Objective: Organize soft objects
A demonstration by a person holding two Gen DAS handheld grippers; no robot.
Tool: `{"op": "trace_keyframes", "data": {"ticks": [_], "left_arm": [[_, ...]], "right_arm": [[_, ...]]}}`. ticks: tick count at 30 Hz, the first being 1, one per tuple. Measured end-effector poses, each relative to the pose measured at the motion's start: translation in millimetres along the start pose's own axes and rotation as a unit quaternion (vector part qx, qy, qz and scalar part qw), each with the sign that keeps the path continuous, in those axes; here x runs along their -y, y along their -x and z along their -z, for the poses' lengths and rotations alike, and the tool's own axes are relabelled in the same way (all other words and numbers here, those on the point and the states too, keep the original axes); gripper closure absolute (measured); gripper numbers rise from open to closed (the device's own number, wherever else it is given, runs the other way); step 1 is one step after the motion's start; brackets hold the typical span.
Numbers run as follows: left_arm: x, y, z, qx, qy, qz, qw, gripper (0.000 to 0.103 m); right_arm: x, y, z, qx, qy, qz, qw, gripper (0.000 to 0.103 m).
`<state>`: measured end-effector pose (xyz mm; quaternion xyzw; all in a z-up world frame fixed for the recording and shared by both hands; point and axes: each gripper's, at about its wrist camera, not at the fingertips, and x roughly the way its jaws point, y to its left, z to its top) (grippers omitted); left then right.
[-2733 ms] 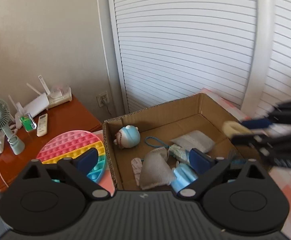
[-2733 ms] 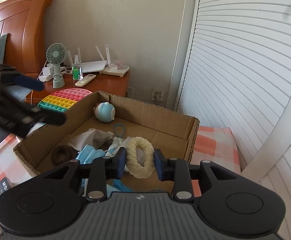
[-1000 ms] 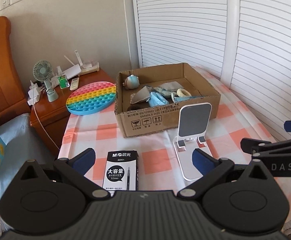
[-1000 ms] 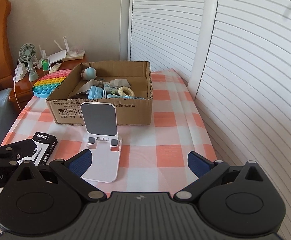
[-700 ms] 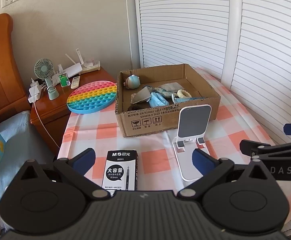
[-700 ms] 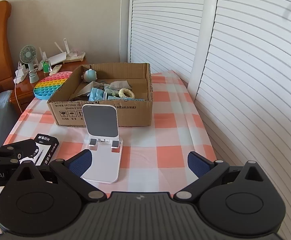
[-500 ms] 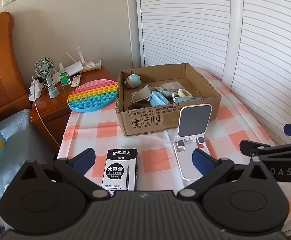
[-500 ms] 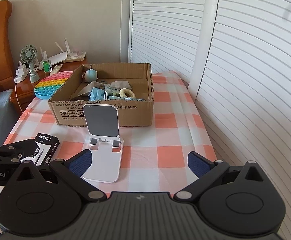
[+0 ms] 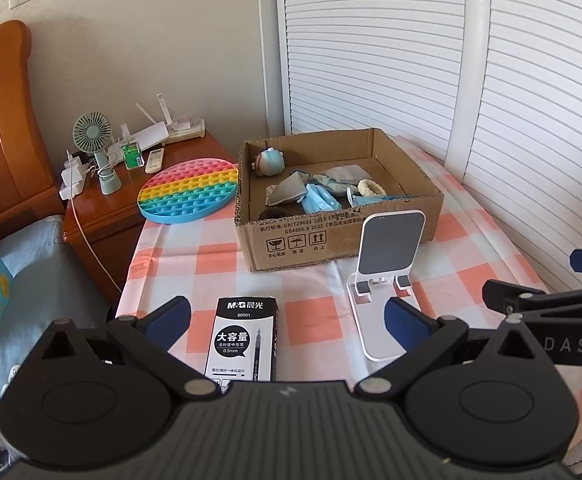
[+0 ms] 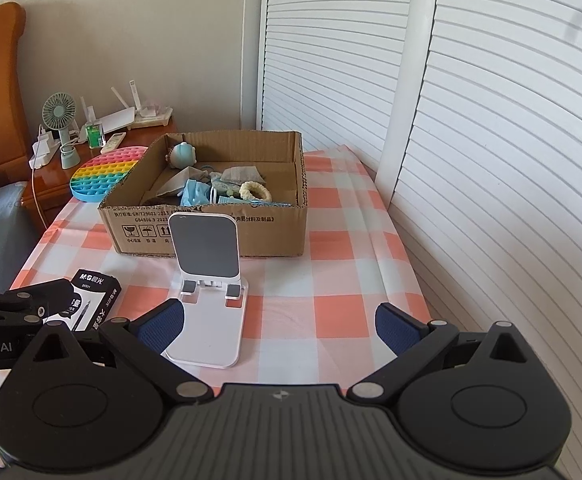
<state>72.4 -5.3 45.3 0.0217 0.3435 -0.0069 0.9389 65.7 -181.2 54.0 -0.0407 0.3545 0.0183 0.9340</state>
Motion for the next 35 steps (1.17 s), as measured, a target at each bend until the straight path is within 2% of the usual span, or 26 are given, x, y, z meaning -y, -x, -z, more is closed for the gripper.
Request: {"op": "trace_keyframes", "data": {"ticks": [35], "left_arm": [[0.7, -1.8, 0.4, -0.004, 0.006, -0.002, 1.0, 0.001]], "right_arm": [[3.3, 0.0, 0.0, 0.001, -0.002, -0.001, 1.0, 0.0]]}}
